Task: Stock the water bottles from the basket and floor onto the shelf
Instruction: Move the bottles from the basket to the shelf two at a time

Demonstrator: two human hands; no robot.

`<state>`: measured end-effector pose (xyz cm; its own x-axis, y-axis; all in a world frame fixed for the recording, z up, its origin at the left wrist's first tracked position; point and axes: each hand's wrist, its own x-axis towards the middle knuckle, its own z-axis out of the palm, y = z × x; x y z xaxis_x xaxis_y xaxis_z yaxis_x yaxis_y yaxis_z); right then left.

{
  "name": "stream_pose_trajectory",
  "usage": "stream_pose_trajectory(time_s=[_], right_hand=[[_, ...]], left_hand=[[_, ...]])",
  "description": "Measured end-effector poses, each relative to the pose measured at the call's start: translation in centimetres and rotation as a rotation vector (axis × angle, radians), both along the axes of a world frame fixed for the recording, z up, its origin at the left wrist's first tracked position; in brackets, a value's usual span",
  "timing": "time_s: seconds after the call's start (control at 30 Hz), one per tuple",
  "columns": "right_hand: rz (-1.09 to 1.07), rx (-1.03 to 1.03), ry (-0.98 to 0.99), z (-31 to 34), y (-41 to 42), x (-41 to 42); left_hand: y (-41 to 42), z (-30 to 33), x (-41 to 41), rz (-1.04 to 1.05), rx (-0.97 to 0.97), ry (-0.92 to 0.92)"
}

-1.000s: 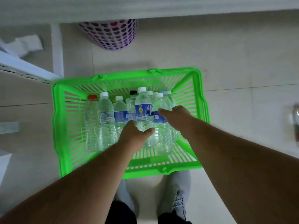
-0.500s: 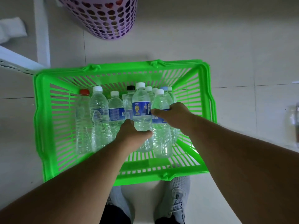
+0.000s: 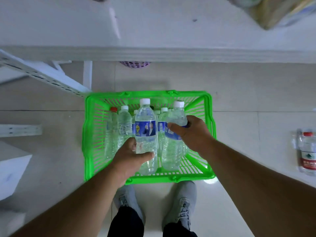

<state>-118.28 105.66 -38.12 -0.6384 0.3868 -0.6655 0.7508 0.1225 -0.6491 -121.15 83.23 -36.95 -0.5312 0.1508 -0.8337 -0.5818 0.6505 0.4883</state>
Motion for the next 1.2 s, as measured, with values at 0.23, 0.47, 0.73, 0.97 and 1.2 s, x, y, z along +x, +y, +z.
stream_pose_trajectory(time_s=[0.23,0.47,0.73,0.97,1.2], right_hand=[[0.097,-0.003,0.171,20.3,0.3,-1.9],[0.159,0.077,0.361,43.1,-0.9,-2.2],[0.185,0.214,0.537,63.5,-4.5,-0.2],[0.182,0.304,0.703,75.9,-7.0,0.6],[0.181,0.332,0.805,81.7,-7.1,0.3]], left_hand=[[-0.6,19.0,-1.2,0.086,0.133,0.132],[-2.6,39.3,-0.7,0.08,0.252,0.301],[-6.4,56.7,1.1,0.067,0.381,0.518],[-8.8,66.5,1.0,0.031,0.438,0.693],[-8.4,71.5,0.5,0.009,0.502,0.785]])
